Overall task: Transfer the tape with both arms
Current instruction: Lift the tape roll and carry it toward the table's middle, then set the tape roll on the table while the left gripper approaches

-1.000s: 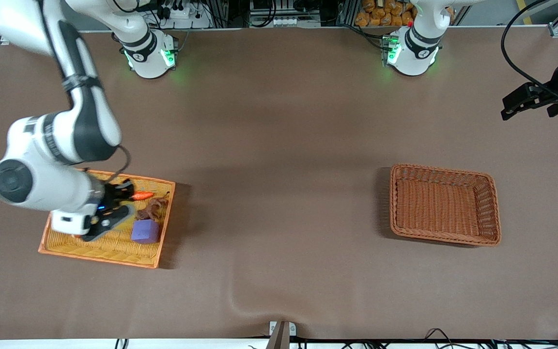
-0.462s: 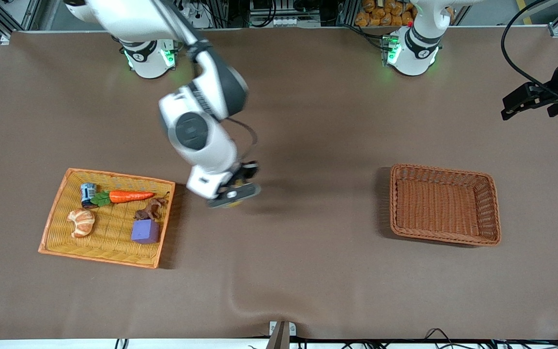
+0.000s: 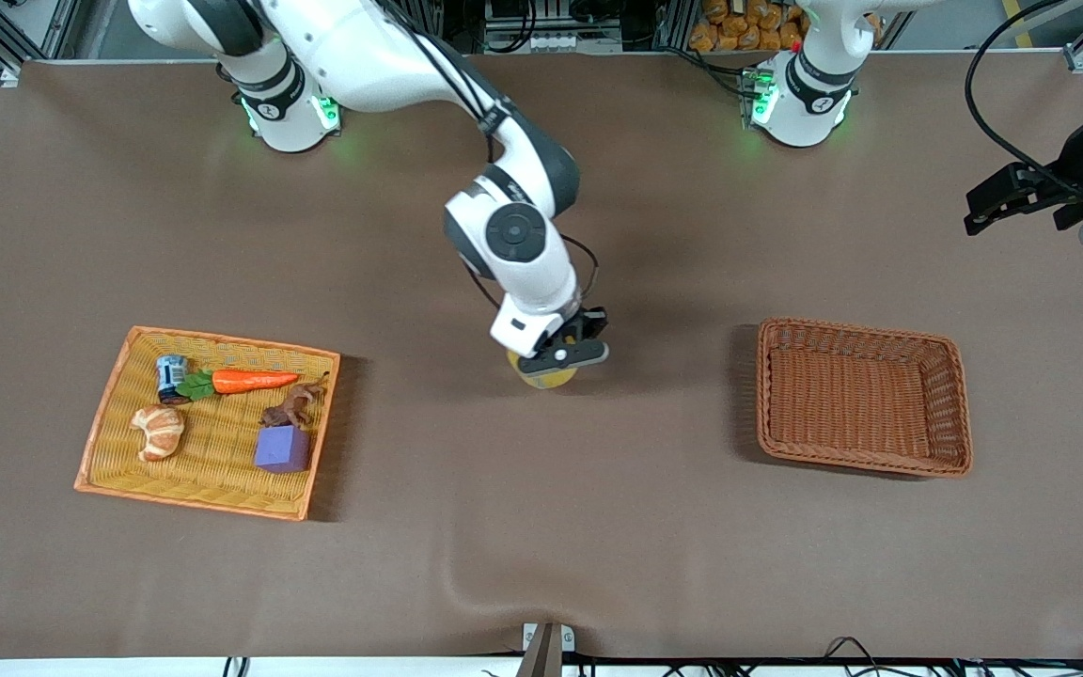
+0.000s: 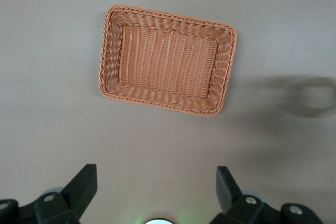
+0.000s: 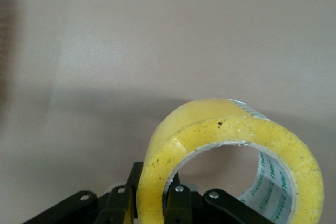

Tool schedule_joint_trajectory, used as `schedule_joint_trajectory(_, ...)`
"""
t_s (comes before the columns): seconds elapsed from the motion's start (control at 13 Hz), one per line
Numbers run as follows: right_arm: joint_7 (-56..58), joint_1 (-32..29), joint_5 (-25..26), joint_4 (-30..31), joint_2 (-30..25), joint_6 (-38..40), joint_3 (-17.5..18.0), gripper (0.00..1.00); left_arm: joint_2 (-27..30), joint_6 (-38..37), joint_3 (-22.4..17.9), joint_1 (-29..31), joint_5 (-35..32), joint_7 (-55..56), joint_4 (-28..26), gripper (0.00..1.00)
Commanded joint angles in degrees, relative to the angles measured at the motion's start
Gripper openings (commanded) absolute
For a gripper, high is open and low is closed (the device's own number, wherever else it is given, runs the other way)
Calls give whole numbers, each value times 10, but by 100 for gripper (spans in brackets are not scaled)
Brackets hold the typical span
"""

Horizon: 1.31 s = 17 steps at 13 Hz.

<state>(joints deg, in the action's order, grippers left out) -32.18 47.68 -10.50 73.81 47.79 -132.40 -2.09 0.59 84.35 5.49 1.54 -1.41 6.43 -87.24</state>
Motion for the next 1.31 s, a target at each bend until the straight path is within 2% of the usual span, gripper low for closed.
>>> schedule_joint_trajectory(0.0, -45, 14, -10, -64, 52, -7, -6, 0, -6, 8, 2, 3, -4, 4, -6, 100)
schedule_joint_trajectory(0.23, -67, 25, -12, -68, 72, -45, -6, 0, -6, 53, 2, 5, -4, 4, -44, 100)
schedule_joint_trajectory(0.31, -78, 26, -11, -69, 71, -44, -6, 14, -8, 64, 3, 1, -4, 5, -48, 100)
schedule_joint_trajectory(0.38, -82, 26, -11, -68, 69, -42, -6, 41, -13, 70, 7, -4, -3, 8, -50, 100)
schedule_joint_trajectory(0.46, -89, 29, -8, -64, 56, -34, -10, 53, -22, 79, 16, -9, -3, 13, -58, 100)
schedule_joint_trajectory(0.54, -90, 20, -7, -60, 37, 6, -11, 80, -27, 93, 28, -10, 0, 26, -71, 100)
schedule_joint_trajectory(0.62, -90, 9, -7, -61, 23, 59, -13, 100, -40, 111, 46, -10, 8, 71, -80, 100)
schedule_joint_trajectory(0.92, -88, -58, -7, -53, -77, 218, -26, 100, -102, 182, 115, -12, 11, 184, -85, 100)
schedule_joint_trajectory(1.08, -44, -107, -2, -52, -125, 305, -48, 100, -135, 229, 148, -18, 11, 219, -90, 100)
schedule_joint_trajectory(1.23, -36, -144, -1, -28, -161, 344, -55, 100, -176, 265, 155, -60, 6, 310, -91, 100)
